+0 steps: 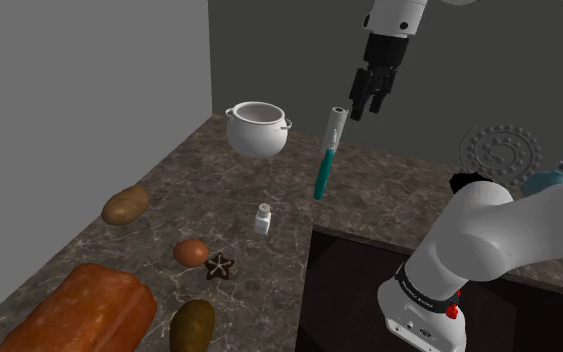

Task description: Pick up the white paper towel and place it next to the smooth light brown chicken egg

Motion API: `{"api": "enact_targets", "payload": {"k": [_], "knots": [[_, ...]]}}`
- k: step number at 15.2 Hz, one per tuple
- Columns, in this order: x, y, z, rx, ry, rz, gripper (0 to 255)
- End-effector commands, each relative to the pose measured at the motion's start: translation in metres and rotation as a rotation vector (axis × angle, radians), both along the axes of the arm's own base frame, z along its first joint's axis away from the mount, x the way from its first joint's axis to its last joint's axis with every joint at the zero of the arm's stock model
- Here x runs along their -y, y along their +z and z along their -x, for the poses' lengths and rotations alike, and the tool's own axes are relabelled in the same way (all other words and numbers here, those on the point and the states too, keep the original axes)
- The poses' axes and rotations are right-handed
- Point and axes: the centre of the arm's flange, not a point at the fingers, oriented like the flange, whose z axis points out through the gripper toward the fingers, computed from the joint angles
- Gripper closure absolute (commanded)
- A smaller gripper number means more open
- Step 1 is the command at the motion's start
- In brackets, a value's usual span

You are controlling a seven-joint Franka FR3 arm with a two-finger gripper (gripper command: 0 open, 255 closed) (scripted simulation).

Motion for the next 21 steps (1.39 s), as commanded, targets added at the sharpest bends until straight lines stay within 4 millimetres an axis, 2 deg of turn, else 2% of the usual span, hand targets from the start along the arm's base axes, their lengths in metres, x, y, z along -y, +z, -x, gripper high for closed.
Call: {"api": "enact_targets", "payload": {"k": [1, 21], "knots": [[0.0, 0.0, 0.0, 0.0, 0.0, 0.0, 0], [0.198, -0.092, -0.126, 0.068, 0.08, 0.049, 0]]}}
